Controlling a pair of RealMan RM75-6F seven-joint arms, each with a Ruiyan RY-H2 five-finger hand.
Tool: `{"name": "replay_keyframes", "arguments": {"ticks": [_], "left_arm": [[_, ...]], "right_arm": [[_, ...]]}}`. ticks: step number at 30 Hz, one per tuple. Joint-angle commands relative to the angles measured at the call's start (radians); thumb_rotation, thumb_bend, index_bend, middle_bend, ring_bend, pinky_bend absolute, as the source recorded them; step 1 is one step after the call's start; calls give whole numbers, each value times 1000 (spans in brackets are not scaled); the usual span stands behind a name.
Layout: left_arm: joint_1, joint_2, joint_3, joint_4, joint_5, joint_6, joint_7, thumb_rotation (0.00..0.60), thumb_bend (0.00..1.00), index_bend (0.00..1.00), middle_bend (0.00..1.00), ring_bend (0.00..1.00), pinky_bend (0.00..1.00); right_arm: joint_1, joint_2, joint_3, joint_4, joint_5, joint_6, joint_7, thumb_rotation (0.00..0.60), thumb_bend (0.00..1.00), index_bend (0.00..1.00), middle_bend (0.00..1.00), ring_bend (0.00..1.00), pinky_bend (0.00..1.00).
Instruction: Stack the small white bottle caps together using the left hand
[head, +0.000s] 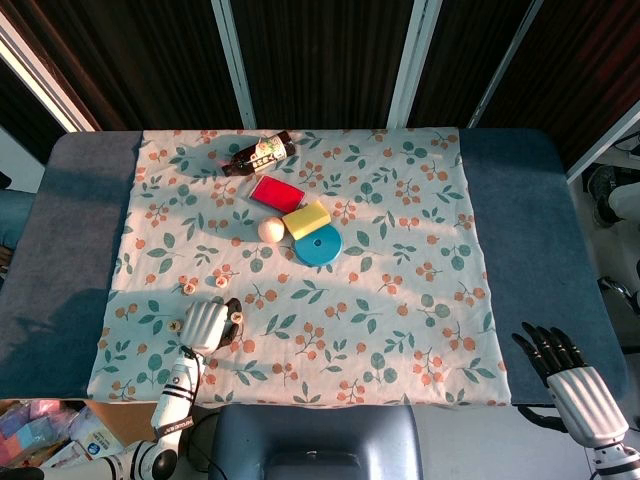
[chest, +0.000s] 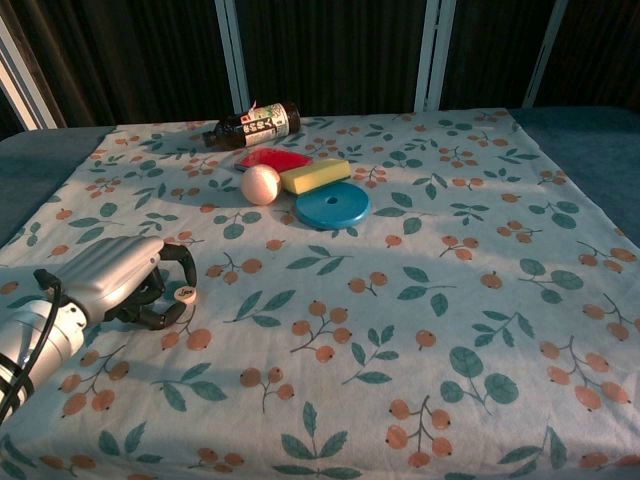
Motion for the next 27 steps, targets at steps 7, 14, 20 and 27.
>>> {"name": "replay_keyframes", "arguments": {"ticks": [7, 14, 20, 27], "left_arm": [[1, 16, 2, -10, -8, -3, -2, 600, 402, 551, 1000, 1000, 1000], [10, 35, 3, -30, 5, 22, -23, 600, 402, 555, 1000, 1000, 1000], [54, 144, 13, -125, 69, 128, -70, 600, 401, 555, 1000, 1000, 1000], [113, 257, 48, -188, 107, 193, -114, 600, 402, 555, 1000, 1000, 1000]], "right_arm": [[1, -2, 0, -2, 0, -3, -6, 600, 179, 0, 0, 0, 0], [1, -3, 0, -2, 0, -4, -8, 600, 178, 0, 0, 0, 0], [3, -6, -1, -3, 0, -11, -16, 600, 179, 0, 0, 0, 0], [2, -8, -1, -8, 2, -13, -24, 600, 179, 0, 0, 0, 0]]}}
